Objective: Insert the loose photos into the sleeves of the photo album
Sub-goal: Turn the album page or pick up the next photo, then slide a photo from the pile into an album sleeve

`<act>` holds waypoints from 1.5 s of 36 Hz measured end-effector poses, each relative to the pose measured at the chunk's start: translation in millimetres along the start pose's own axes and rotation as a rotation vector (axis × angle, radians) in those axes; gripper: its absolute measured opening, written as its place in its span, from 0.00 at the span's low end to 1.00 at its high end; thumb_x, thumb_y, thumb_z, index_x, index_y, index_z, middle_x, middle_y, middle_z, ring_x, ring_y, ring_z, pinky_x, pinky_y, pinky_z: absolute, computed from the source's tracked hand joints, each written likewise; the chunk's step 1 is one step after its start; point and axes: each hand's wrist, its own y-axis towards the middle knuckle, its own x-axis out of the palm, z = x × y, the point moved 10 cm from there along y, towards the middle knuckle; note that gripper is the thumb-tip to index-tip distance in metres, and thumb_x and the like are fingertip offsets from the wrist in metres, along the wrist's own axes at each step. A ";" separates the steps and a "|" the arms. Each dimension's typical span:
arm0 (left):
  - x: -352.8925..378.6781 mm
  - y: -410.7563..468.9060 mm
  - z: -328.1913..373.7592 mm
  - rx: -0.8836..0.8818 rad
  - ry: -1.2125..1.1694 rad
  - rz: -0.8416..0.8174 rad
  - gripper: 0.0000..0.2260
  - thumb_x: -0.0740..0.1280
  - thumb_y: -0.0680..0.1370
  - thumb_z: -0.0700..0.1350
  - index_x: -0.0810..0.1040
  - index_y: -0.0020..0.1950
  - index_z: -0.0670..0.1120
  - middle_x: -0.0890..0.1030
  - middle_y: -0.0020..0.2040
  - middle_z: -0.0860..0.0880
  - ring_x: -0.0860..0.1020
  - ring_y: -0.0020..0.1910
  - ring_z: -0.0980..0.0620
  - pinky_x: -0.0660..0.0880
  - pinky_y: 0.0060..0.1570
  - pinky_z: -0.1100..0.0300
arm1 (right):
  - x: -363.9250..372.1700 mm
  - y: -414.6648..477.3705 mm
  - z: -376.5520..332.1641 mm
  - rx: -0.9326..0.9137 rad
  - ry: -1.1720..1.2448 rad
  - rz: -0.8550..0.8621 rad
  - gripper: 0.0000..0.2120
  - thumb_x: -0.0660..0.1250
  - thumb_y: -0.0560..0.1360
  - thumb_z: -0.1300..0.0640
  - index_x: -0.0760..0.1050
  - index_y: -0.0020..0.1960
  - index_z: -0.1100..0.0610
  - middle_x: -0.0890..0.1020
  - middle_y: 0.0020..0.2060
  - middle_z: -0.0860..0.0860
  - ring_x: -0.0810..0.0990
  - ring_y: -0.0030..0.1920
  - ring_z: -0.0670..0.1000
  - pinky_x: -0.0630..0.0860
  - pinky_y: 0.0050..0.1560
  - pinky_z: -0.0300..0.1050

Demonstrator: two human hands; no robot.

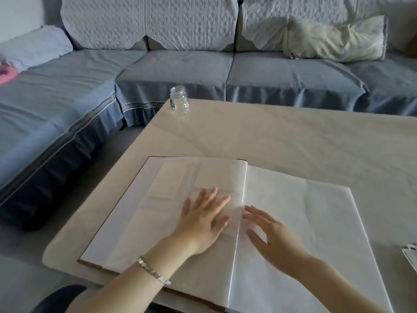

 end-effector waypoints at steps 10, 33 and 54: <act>-17.9 5.2 -11.3 -0.309 0.107 0.041 0.27 0.51 0.80 0.60 0.53 0.76 0.51 0.51 0.77 0.46 0.48 0.76 0.44 0.44 0.73 0.49 | -75.1 -72.6 78.4 0.235 -0.030 0.144 0.09 0.66 0.75 0.58 0.79 0.53 0.48 0.68 0.61 0.35 0.71 0.56 0.38 0.63 0.47 0.30; -2.9 12.6 165.2 0.199 -0.413 0.130 0.07 0.64 0.78 0.42 0.78 0.51 0.54 0.79 0.50 0.61 0.75 0.52 0.66 0.67 0.47 0.77 | -144.3 -206.2 198.4 0.869 -0.614 0.068 0.12 0.55 0.79 0.58 0.71 0.61 0.52 0.74 0.37 0.45 0.73 0.40 0.53 0.67 0.37 0.40; 19.3 0.6 182.8 -0.046 -1.160 -0.282 0.11 0.61 0.79 0.47 0.79 0.54 0.42 0.83 0.51 0.45 0.82 0.50 0.51 0.77 0.51 0.55 | -136.7 -107.4 29.7 -0.139 -0.249 0.691 0.15 0.59 0.74 0.61 0.81 0.55 0.60 0.82 0.53 0.53 0.80 0.56 0.51 0.71 0.60 0.42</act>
